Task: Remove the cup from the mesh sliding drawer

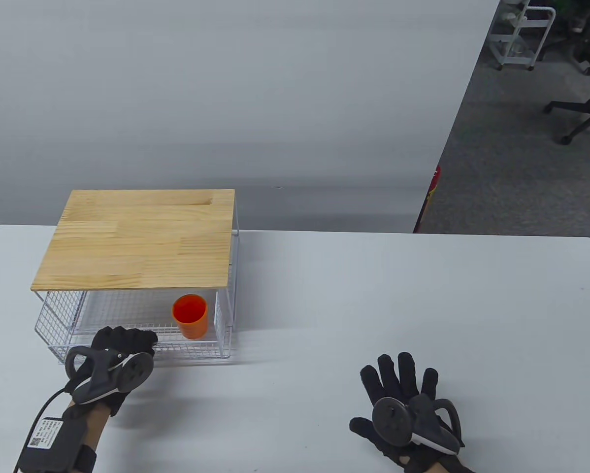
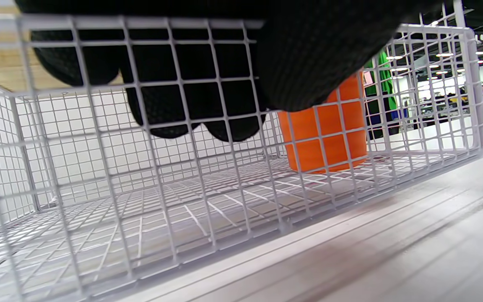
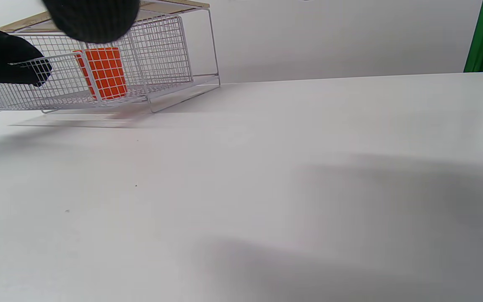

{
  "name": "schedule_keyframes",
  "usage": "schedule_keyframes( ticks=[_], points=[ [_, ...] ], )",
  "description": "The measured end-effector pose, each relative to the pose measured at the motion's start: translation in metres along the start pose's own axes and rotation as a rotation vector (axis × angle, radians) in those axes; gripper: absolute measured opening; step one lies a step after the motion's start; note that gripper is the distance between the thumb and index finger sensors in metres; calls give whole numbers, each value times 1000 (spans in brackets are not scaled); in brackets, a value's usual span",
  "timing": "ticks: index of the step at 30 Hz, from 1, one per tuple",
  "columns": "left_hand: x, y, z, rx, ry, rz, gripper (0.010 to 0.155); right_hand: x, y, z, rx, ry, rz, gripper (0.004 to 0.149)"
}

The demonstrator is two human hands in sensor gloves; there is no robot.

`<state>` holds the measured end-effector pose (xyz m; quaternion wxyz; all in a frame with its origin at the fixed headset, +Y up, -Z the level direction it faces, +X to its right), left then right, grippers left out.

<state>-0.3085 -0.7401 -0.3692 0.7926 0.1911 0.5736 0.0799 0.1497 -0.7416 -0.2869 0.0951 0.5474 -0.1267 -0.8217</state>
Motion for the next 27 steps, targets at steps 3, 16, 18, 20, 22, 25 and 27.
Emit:
schedule_keyframes(
  ticks=[3, 16, 18, 20, 22, 25, 27],
  points=[
    [-3, 1, 1, -1, -4, 1, 27, 0, 0, 1, -2, -1, 0, 90],
    [-15, 8, 7, 5, -24, 7, 27, 0, 1, 3, -7, -6, -4, 90],
    [-17, 9, 8, 7, -29, 7, 26, -1, 1, 3, -8, -8, -4, 90],
    [-19, 9, 8, 6, -31, 4, 26, -1, 1, 4, -8, -9, -6, 90],
    [-21, 9, 9, 11, -37, 0, 26, -1, 1, 4, -8, -10, -6, 90],
    [-22, 9, 9, 10, -37, 0, 26, -1, 1, 4, -9, -11, -7, 90],
    [-23, 9, 10, 12, -39, -1, 26, -1, 1, 4, -9, -11, -7, 90]
  ],
)
Point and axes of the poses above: the tracker on the back of each hand, its own z axis roughly to the thumb side, its own x axis roughly from the wrist to the fingertips, y = z × x, the point moved 4 cm from there along x, roughly from the wrist to the fingertips, and after that the axes turned 9 degrees about z, right-handed, at the moved point
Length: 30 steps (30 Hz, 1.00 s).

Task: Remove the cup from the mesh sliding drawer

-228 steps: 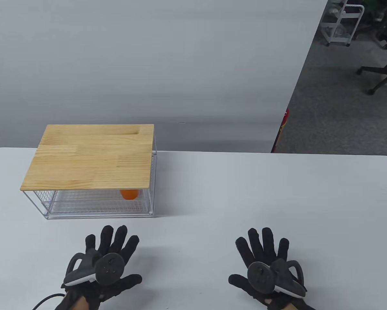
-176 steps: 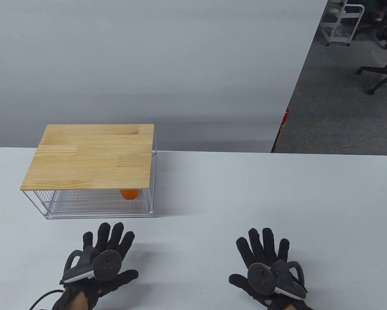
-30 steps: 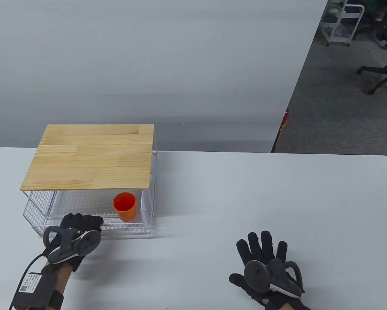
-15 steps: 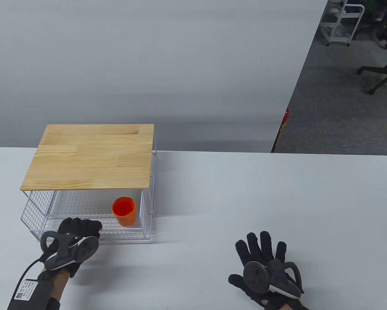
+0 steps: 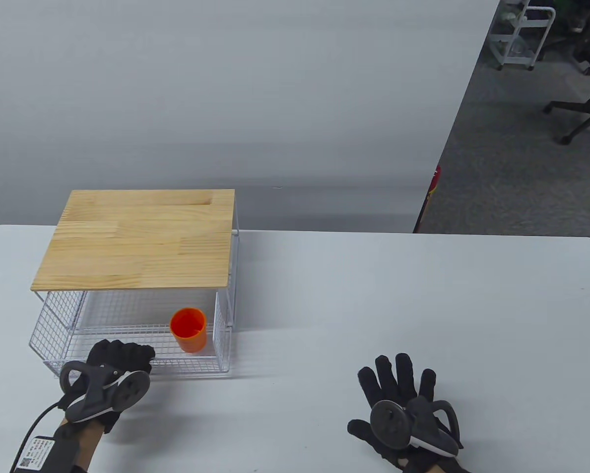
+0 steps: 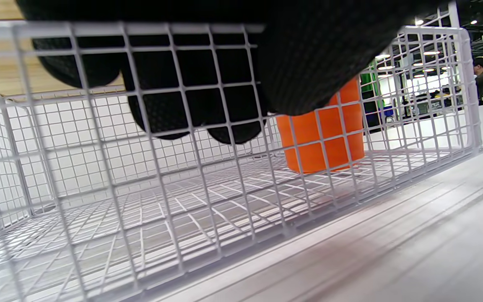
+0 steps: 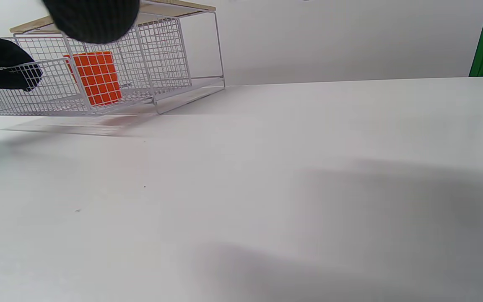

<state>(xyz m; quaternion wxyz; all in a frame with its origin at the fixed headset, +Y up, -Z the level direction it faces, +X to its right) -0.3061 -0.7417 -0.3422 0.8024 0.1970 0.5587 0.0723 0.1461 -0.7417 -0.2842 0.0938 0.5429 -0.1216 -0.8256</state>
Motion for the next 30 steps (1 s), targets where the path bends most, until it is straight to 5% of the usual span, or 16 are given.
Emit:
schedule_keyframes(
  ticks=[30],
  points=[
    [-14, 7, 6, 8, -24, -15, 25, -2, 1, 4, -11, -11, -10, 90]
  ],
)
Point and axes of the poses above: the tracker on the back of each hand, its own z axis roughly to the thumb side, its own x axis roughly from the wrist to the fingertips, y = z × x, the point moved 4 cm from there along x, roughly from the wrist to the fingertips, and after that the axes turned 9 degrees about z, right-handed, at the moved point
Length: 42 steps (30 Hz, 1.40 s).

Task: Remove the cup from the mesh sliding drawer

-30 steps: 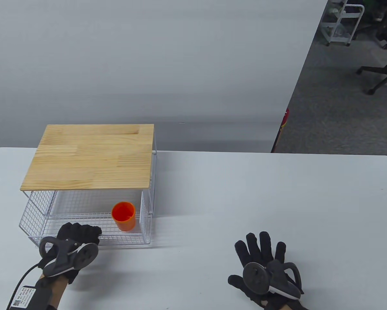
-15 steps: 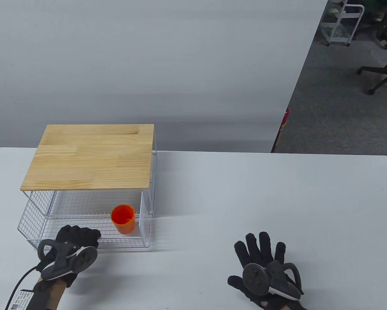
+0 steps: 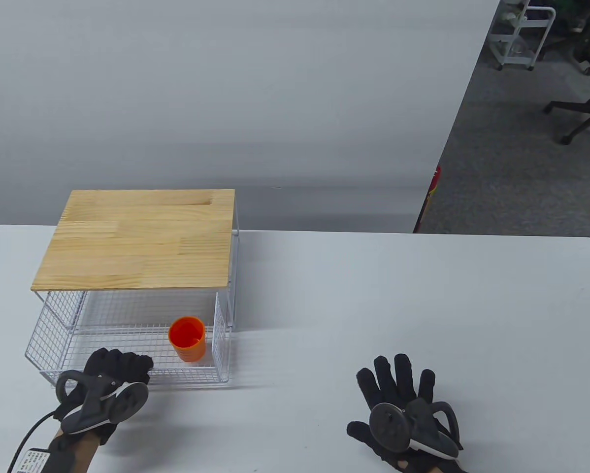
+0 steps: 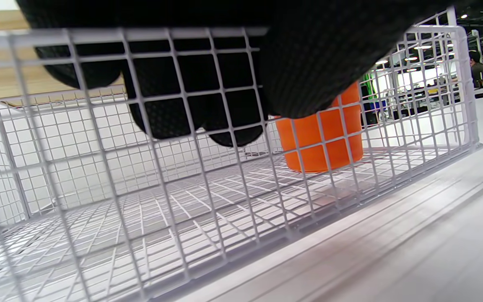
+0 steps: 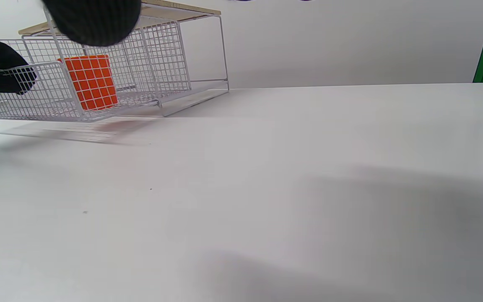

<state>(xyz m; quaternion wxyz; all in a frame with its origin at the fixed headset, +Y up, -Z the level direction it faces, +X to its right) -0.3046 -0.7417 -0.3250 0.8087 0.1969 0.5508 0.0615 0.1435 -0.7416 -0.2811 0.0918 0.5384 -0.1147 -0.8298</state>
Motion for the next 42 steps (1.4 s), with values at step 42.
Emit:
schedule_keyframes(
  ticks=[42],
  points=[
    [-9, 26, 2, -64, -17, -7, 50, -1, -1, 1, -1, -11, 8, 90]
  ],
)
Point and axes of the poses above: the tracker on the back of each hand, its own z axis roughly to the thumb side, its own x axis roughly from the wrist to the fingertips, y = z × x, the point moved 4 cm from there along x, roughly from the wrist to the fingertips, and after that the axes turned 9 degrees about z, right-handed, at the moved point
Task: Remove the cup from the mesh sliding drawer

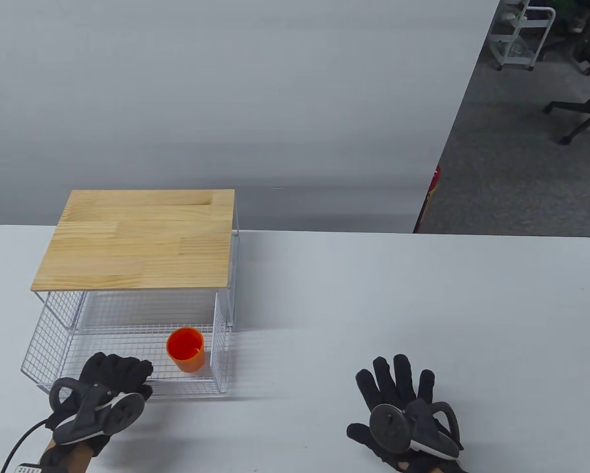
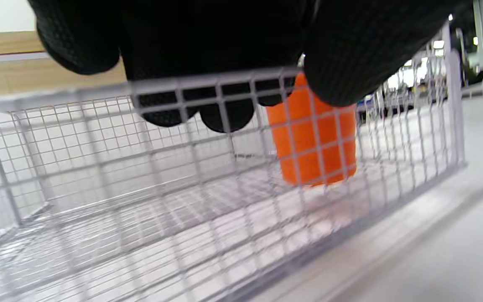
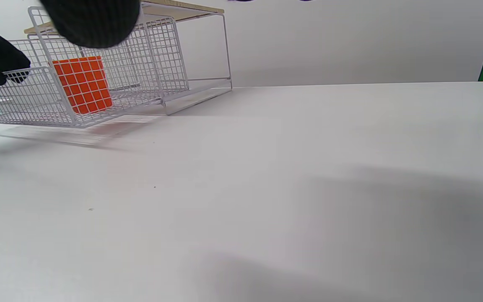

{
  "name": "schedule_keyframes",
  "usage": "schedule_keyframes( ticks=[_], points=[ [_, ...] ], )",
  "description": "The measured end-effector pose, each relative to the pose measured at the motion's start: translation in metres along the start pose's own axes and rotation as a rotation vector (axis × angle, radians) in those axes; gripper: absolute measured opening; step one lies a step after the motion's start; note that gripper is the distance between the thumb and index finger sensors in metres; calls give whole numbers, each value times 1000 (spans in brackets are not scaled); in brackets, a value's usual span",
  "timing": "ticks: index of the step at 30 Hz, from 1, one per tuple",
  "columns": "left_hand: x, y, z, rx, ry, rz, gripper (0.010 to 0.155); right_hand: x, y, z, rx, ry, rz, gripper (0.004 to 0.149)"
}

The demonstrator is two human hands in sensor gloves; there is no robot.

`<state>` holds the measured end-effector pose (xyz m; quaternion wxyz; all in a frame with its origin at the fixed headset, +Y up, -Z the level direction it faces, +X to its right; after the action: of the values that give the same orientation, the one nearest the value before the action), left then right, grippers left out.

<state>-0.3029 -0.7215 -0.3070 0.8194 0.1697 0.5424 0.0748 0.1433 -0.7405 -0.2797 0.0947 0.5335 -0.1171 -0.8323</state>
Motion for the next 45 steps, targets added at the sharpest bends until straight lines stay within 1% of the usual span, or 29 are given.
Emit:
schedule_keyframes(
  ticks=[1, 3, 5, 10, 15, 18, 21, 29, 30, 36, 39, 45],
  points=[
    [1, 3, -1, -9, 8, 8, 56, 0, 0, 0, 0, 2, 0, 90],
    [3, 11, -2, -11, 16, 37, 61, 0, 0, 0, -1, 3, -1, 90],
    [8, 17, -5, -37, 46, 25, 69, 0, 0, 0, 0, 4, 0, 90],
    [21, 23, -7, -172, 97, -52, 87, 0, 0, 0, -4, 6, 1, 90],
    [39, 22, -4, -224, 114, -153, 96, 0, -1, 0, -3, 7, 2, 90],
    [50, 18, 1, -249, 105, -235, 99, -1, -1, 0, 2, 7, 2, 90],
    [61, 13, 3, -246, 104, -263, 101, -1, -1, 0, 2, 8, 0, 90],
    [84, -8, 11, -259, 132, -402, 101, -2, -2, 0, 2, 5, -7, 90],
    [86, -9, 11, -261, 131, -406, 106, -2, -3, 0, 3, 4, -9, 90],
    [94, -25, 16, -269, 147, -477, 110, -3, -4, 0, 11, -1, -14, 89],
    [97, -32, 18, -274, 149, -507, 110, -3, -4, 0, 11, -1, -13, 90],
    [100, -42, 19, -271, 152, -533, 105, -4, -4, -1, 15, 1, -14, 89]
  ],
)
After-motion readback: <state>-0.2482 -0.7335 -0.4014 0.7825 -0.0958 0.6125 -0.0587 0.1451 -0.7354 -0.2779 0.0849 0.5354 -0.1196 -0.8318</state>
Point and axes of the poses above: the tracker on the back of each hand, its own z axis roughly to the thumb side, its own x axis roughly from the wrist to the fingertips, y = z × x, the point moved 4 cm from there along x, roughly from the wrist to the fingertips, and after that the axes turned 9 degrees about z, right-handed, at the moved point
